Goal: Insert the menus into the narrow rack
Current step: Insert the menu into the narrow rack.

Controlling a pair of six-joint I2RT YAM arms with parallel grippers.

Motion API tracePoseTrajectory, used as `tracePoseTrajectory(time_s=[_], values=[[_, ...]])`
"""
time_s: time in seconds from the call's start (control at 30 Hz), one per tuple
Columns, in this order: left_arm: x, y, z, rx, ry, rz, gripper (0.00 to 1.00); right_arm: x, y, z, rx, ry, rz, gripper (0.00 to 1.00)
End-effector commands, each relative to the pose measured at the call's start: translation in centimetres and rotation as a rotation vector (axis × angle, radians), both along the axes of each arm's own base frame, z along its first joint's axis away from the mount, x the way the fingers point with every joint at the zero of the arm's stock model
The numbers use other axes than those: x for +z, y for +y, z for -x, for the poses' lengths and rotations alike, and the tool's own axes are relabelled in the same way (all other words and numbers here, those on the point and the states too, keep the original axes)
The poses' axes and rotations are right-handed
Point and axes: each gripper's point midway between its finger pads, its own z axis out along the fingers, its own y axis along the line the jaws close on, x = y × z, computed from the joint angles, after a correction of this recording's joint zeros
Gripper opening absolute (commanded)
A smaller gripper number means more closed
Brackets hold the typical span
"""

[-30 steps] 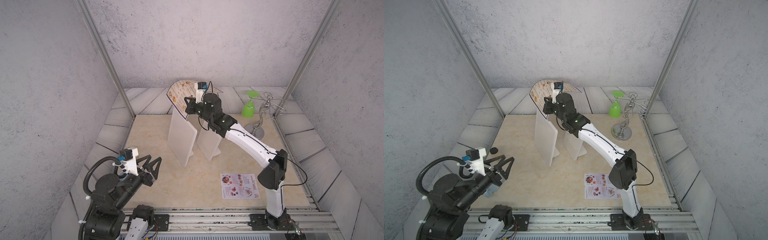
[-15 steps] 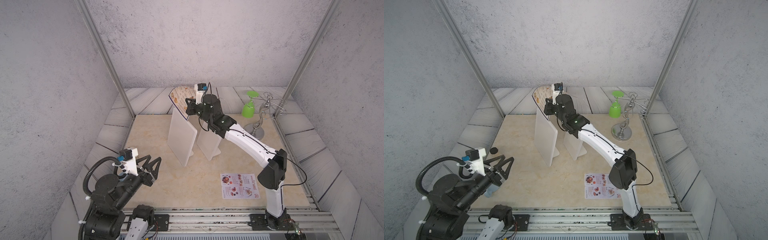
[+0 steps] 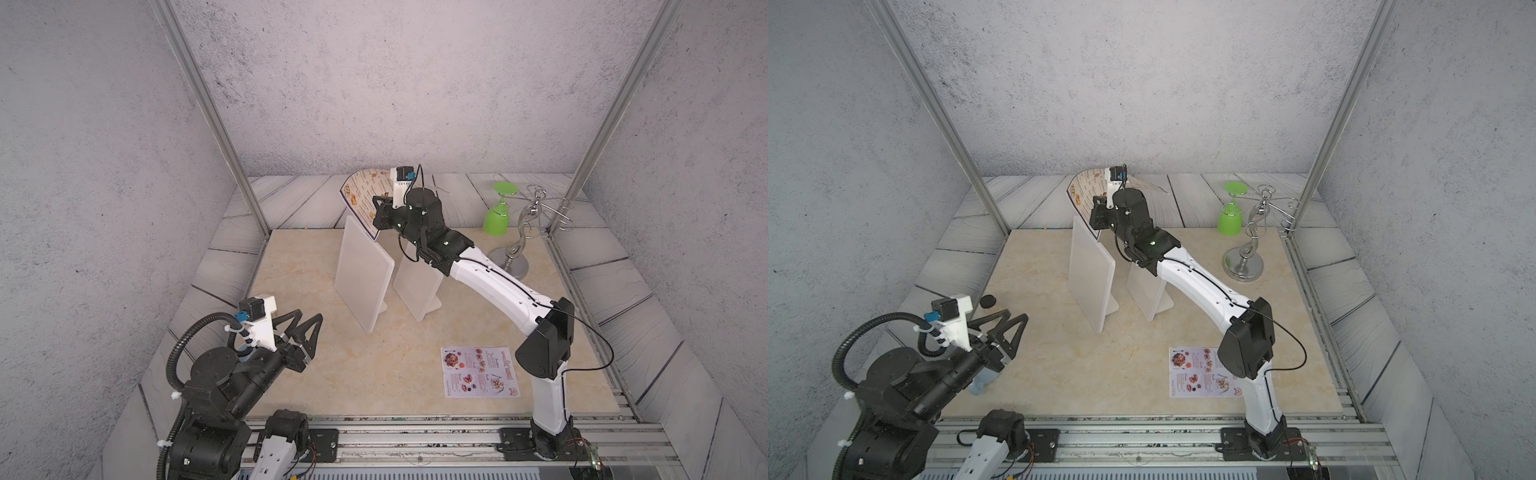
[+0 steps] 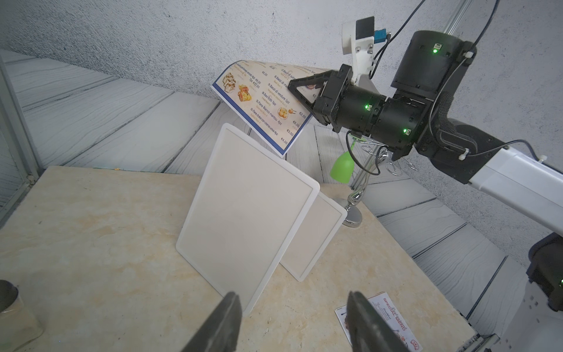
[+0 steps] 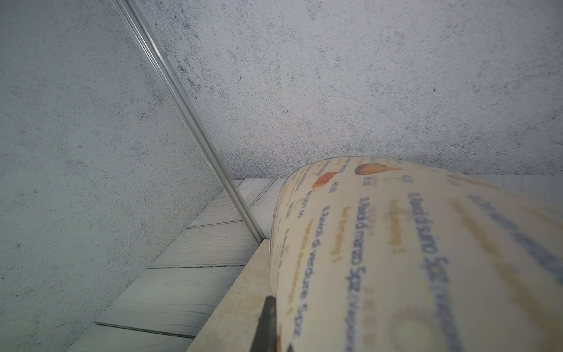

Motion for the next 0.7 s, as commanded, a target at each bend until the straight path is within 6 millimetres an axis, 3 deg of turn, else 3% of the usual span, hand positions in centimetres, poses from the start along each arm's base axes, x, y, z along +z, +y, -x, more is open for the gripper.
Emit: tracePoseTrajectory(time_s=[0.0, 0.67], values=[[-0.4, -0.08, -0.34, -0.003, 0.002, -0.019, 0.59, -1.97, 0.28, -1.02, -0.014, 0.015, 0.026, 0.0], [-0.67, -0.08, -0.49, -0.002, 0.009, -0.024, 0.59, -2.61, -0.11, -1.1, -0.018, 0.032, 0.016, 0.0]])
